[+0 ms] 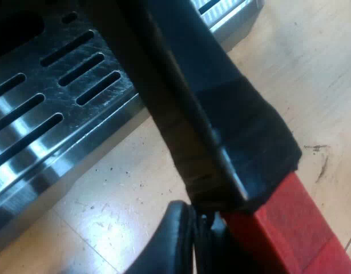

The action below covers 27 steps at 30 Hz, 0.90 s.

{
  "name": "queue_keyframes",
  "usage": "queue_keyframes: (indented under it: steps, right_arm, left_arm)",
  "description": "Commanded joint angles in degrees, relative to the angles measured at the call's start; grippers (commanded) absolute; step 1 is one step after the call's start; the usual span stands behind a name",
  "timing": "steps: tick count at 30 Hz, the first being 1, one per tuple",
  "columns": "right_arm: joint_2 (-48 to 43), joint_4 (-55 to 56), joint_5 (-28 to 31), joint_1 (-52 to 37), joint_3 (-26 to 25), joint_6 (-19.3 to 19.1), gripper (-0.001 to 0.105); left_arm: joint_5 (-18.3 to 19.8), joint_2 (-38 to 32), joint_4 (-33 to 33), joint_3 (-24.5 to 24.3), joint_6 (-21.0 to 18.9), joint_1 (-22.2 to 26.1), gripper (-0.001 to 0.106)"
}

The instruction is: Put the handle in the coffee machine

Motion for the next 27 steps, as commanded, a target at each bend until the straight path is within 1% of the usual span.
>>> queue_keyframes:
  steps: [1,6,8,12,14,17,18,20,22,27]
  right_arm:
    - [-0.48,-0.01,0.33,0.09,-0.02,-0.19,0.03]
    - [-0.48,-0.01,1.24,0.09,-0.02,-0.19,0.03]
    - [-0.48,-0.01,2.13,0.09,-0.02,-0.19,0.03]
    - [-0.48,-0.01,2.13,0.09,-0.02,-0.19,0.03]
    - [-0.48,-0.01,2.13,0.09,-0.02,-0.19,0.03]
    - [-0.48,-0.01,2.13,0.09,-0.02,-0.19,0.03]
    - [-0.48,-0.01,2.13,0.09,-0.02,-0.19,0.03]
    - [-0.48,-0.01,2.13,0.09,-0.02,-0.19,0.03]
    - [-0.48,-0.01,2.13,0.09,-0.02,-0.19,0.03]
    - [-0.48,-0.01,2.13,0.09,-0.02,-0.19,0.03]
  left_arm:
    - [8.6,-0.84,-3.97,-0.98,-3.06,-1.17,0.0]
    - [8.45,-2.95,-3.46,-0.98,-4.11,-1.17,0.0]
    - [8.04,-4.56,-3.45,-0.98,-6.11,-1.17,0.0]
    - [8.15,-5.35,-2.34,-0.98,-6.11,-1.17,0.0]
    - [7.88,-5.49,0.28,-0.98,-5.72,-2.24,0.0]
    - [7.76,-5.75,1.19,-0.98,-5.71,-3.89,0.0]
    - [7.32,-6.32,0.83,-0.98,-5.71,-5.55,0.0]
    - [6.43,-7.1,0.27,-0.98,-5.99,-7.22,0.0]
    - [4.7,-7.66,-0.12,-0.98,-5.96,-9.32,0.0]
    - [3.74,-7.48,-2.31,-0.98,-5.74,-10.69,0.0]
